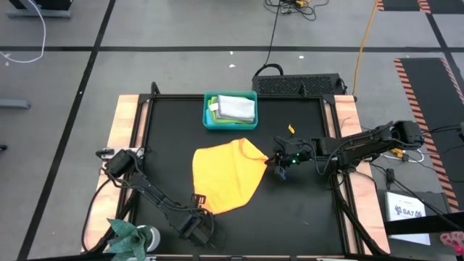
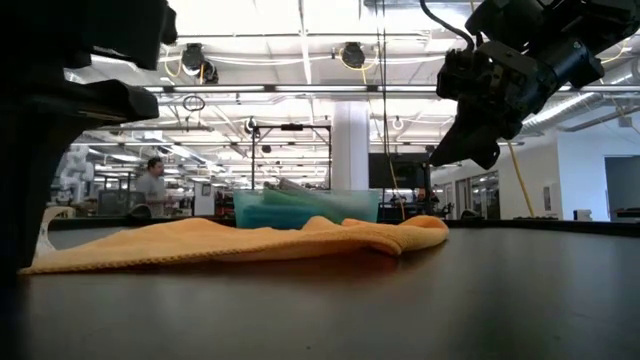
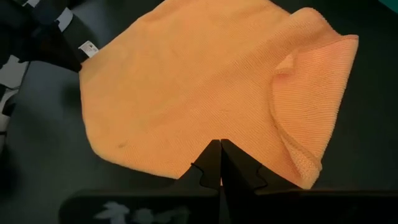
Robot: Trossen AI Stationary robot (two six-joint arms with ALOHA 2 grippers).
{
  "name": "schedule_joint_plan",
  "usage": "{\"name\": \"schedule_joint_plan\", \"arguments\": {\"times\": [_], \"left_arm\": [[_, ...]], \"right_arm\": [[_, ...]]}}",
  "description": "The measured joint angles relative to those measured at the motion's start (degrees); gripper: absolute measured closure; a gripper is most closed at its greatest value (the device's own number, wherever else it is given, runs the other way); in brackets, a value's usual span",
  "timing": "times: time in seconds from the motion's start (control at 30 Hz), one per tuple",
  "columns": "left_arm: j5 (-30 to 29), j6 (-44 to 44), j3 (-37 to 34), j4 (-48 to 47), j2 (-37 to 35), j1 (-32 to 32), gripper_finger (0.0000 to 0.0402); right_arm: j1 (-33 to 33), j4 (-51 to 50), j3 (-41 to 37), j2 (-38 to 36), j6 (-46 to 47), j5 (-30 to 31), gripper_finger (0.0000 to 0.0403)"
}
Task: Fold microfiber towels
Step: Fold the orange microfiber towel
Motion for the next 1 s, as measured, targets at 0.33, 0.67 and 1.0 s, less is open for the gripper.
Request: {"name": "schedule_joint_plan", "arguments": {"times": [0.33,0.67,1.0], "left_arm": [[-6.65,-9.87,8.26,-7.87,-3.48,5.34,0.0400],[-15.87,-9.71,16.36,-17.88,-8.04,11.72,0.0401],[-29.54,-12.76,22.43,-20.24,-9.06,20.38,0.0401]], "right_arm": [[0.14,0.07,-0.02,-0.02,0.05,-1.49,0.0403],[2.73,-0.02,-0.02,-0.07,0.42,-1.51,0.0403],[7.06,0.21,-0.02,-0.07,1.95,-1.49,0.0403]]}}
